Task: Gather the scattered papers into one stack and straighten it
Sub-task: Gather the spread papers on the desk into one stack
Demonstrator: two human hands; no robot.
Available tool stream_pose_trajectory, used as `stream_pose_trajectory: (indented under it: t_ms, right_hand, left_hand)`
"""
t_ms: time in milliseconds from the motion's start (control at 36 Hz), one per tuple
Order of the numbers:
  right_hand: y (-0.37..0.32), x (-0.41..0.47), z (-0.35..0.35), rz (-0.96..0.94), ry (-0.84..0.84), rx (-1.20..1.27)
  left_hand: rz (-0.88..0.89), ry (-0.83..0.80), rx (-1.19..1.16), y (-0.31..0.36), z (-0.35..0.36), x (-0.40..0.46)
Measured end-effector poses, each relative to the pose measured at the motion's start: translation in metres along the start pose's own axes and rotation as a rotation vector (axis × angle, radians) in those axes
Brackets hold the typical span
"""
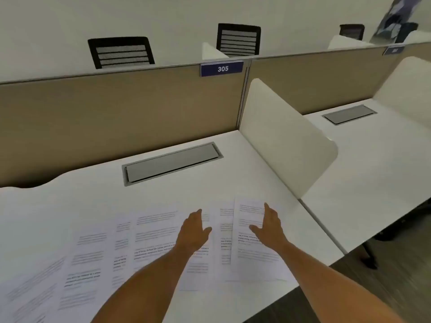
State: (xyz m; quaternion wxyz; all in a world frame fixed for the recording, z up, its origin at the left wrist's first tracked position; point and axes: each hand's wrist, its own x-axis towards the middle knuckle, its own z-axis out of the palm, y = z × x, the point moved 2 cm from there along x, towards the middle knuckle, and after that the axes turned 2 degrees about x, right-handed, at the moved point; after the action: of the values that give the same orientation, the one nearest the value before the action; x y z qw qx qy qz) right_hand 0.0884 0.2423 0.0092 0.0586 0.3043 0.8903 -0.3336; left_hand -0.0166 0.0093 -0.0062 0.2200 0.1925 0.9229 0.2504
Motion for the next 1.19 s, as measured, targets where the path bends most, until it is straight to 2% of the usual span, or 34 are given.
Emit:
stream_pose_trajectory:
  t_ms: [139, 278, 417, 583, 667, 806, 1028, 1194]
  right_hand:
    - [0.030, 0.002, 0.011, 0.128, -0.089, -0.004]
    - [0.059, 0.008, 0.019, 0.294, -0.068, -0.003]
    - [0.082, 0.011, 0.019, 0.401, -0.023, -0.150]
    - [0.096, 0.020, 0.029, 0.577, -0.040, -0.009]
    - [0.097, 0.025, 0.034, 0.575, -0.047, -0.053]
    - [0.091, 0.026, 0.039, 0.464, -0.115, -0.170]
    - [0.085, 0.026, 0.047, 0.371, -0.123, -0.241]
    - [0.087, 0.023, 0.052, 0.360, -0.103, -0.214]
  left_hand:
    - [-0.100, -0.057, -0.074, 0.011, 0.027, 0.001]
    - [-0.249, -0.087, -0.109, 0.018, 0.051, 0.006]
    - [-0.337, -0.098, -0.114, 0.020, 0.071, 0.013]
    - [-0.427, -0.091, -0.065, 0.021, 0.090, 0.020]
    - [-0.505, -0.031, -0.012, 0.022, 0.094, 0.023]
    - [-0.583, 0.003, -0.001, 0.023, 0.096, 0.026]
    - [-0.583, 0.029, -0.278, 0.021, 0.097, 0.035]
    - [-0.593, 0.012, -0.296, 0.025, 0.101, 0.037]
